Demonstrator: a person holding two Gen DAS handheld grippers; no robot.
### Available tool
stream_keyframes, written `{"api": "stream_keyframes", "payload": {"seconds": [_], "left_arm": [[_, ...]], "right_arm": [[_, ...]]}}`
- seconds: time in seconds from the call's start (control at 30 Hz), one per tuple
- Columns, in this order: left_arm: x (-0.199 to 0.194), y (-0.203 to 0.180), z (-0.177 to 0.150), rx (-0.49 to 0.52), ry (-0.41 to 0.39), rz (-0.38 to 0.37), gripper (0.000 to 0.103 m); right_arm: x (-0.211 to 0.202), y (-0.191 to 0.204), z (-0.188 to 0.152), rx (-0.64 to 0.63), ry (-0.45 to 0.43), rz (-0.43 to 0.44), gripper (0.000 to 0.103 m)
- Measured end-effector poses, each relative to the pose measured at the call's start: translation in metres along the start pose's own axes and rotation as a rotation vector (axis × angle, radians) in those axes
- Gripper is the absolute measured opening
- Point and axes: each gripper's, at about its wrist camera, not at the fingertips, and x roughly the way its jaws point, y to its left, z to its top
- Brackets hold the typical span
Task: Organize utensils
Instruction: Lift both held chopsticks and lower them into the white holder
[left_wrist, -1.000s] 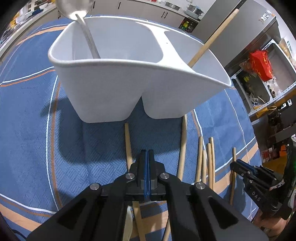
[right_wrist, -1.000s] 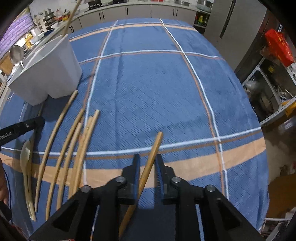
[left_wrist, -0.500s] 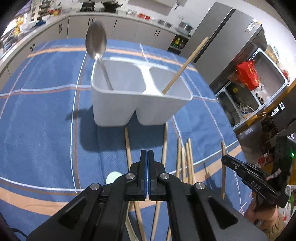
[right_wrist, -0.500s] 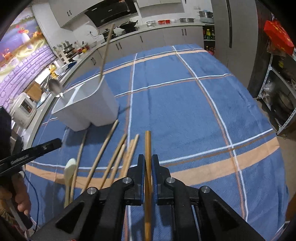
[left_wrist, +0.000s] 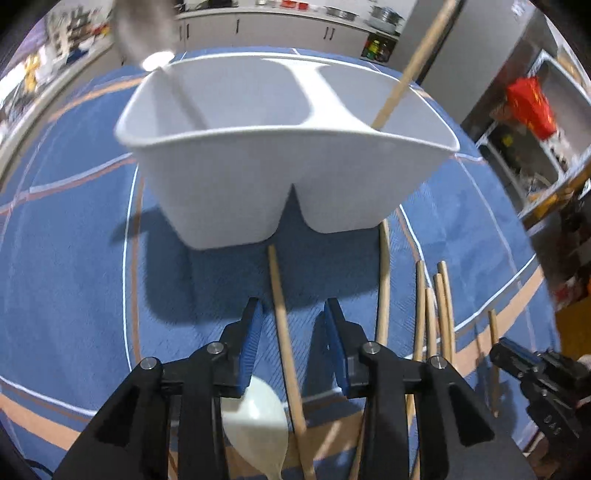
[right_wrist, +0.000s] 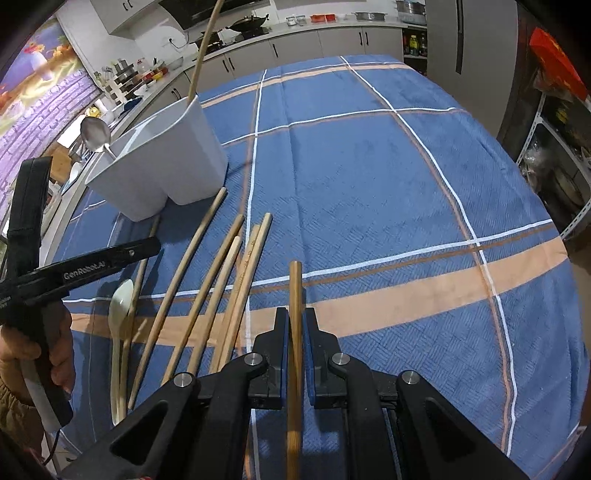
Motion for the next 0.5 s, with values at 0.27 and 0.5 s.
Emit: {"api": "stream_keyframes", "payload": {"seconds": [0.27, 0.5], "left_arm": [[-0.013, 0.014, -0.002, -0.068, -0.048, -0.065, 0.005], [-0.063, 0.026, -0.011, -0.104, -0.153, -0.123, 0.005]], "right_arm": [[-0.003, 0.003, 0.008, -0.008, -0.032, 0.026, 0.008], [-0.024, 0.008, 0.013, 0.006, -0.108, 0.071, 0.007]]}}
